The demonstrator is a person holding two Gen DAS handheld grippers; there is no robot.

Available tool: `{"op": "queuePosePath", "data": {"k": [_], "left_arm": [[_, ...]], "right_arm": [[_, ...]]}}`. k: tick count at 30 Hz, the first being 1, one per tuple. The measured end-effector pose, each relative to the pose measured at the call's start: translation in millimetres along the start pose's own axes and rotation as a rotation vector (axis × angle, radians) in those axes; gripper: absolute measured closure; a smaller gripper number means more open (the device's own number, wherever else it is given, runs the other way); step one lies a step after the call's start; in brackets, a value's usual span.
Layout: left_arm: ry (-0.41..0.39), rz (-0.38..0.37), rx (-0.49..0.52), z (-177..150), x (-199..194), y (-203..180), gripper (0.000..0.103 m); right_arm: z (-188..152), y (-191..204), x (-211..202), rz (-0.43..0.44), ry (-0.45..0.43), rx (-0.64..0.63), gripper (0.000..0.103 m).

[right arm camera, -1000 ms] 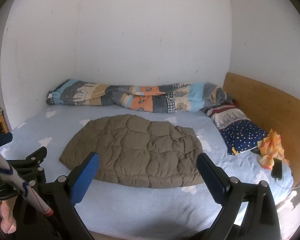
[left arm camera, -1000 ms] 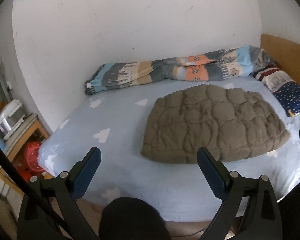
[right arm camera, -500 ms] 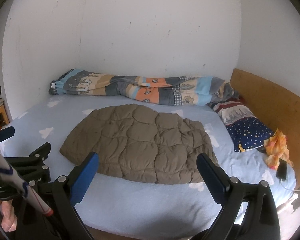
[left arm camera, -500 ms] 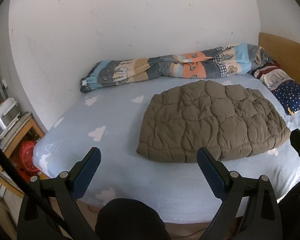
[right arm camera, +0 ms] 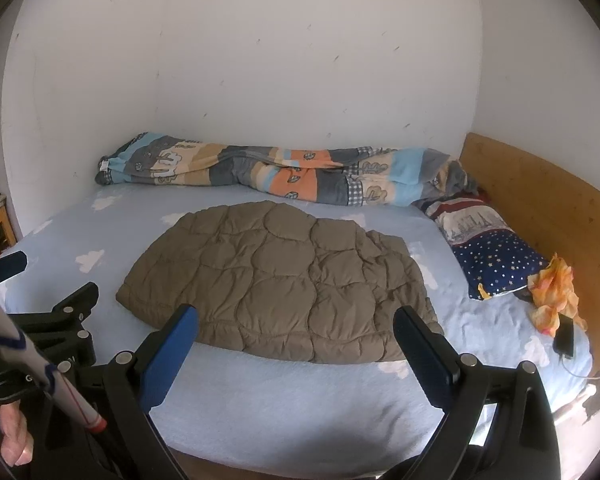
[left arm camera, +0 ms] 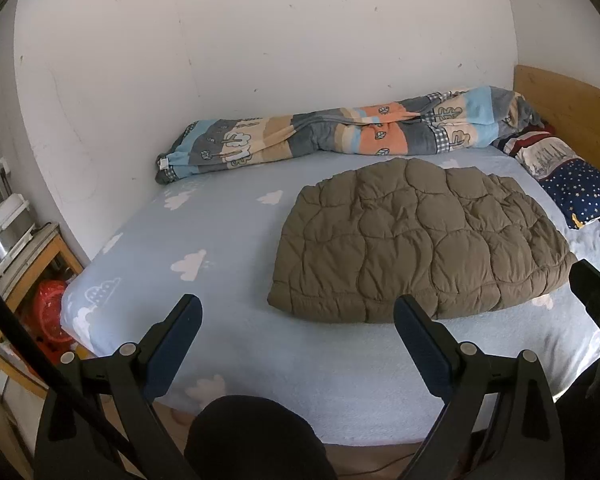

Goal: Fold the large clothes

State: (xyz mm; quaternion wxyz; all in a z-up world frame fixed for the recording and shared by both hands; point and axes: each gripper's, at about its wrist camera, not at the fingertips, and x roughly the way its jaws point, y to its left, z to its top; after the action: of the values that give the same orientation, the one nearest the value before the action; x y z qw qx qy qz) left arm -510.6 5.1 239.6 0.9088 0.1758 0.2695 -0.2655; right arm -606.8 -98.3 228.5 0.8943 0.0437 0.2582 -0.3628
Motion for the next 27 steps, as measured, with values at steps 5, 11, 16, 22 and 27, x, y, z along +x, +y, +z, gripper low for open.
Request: {"op": "queuePosePath", "data": {"k": [5,11,16,22,27], "left_arm": [[0.003,-0.005,0.003,-1.4,0.7,-2.7,0.007],[0.001,-0.008,0.005,-1.9,0.4,-4.9,0.007],[0.003,-0.007,0.003,-1.8,0.9,-4.4,0.007],[0.003,-0.008,0.005,-2.3,0.6,-3.4,0.007],[0.004,-0.010,0.005,-2.3,0.4,-4.1,0.007]], "right_arm": [[-1.5,-1.0,1.8,-0.004,0.006,0.003,0.003],[-2.7,-1.1,2.3,-0.006,0.008,0.008,0.003],[-3.2,-1.4,3.0,-0.005,0.009,0.008,0.003],[-3.1,-1.2,2.7,-0.004,0.010,0.009,0.003],[-3.2,-1.1,2.9,-0.004,0.011,0.008,0.003]]}}
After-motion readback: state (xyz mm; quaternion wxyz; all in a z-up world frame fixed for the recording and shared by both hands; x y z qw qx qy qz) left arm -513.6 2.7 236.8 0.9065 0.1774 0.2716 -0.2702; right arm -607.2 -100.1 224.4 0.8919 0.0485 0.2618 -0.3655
